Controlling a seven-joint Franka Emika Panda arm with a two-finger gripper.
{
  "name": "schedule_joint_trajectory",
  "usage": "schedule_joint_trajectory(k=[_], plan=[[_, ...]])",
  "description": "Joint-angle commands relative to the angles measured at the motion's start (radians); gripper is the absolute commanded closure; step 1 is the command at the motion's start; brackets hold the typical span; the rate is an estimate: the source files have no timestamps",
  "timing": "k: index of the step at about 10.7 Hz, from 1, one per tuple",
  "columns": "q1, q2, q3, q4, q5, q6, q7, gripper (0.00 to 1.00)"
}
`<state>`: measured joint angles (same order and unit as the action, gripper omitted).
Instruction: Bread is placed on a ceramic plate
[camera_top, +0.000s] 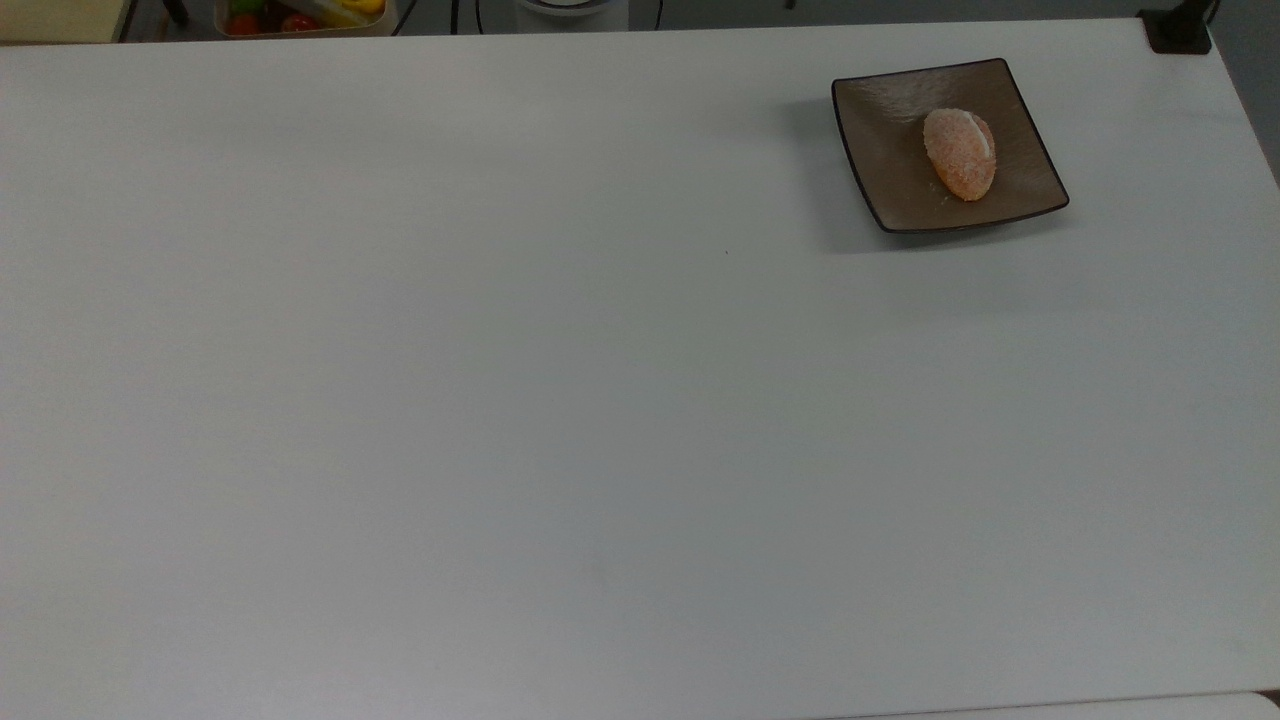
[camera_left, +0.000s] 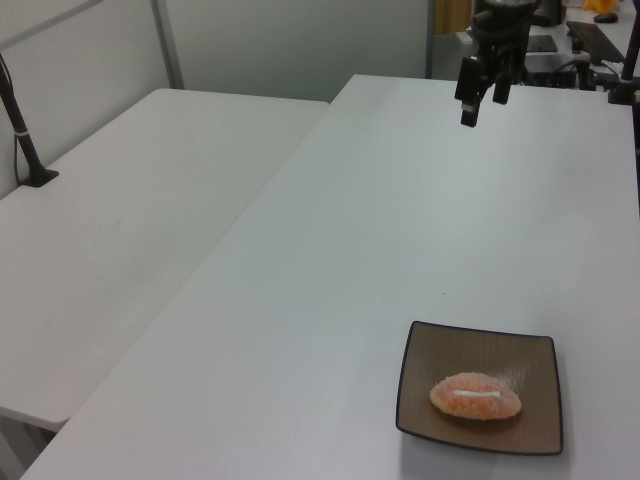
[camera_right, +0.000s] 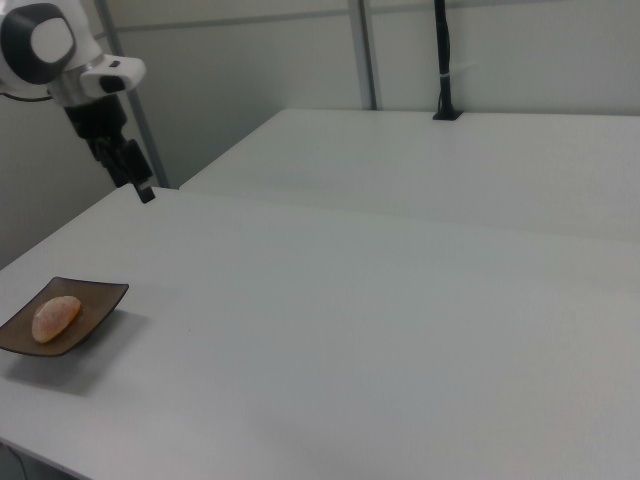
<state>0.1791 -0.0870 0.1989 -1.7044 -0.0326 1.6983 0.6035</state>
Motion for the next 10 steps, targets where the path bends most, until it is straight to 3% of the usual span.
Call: schedule_joint_trajectory(k=[1, 6, 8, 10], plan=[[-0.030, -0.010, -0.073, 0.002, 0.039, -0.032, -0.147, 0.00], [-0.058, -0.007, -0.179, 0.002, 0.100, -0.014, -0.507, 0.00], [-0.070, 0.000, -0.182, -0.003, 0.108, 0.007, -0.709, 0.00], [-0.079, 0.000, -0.182, -0.009, 0.108, 0.014, -0.740, 0.00]])
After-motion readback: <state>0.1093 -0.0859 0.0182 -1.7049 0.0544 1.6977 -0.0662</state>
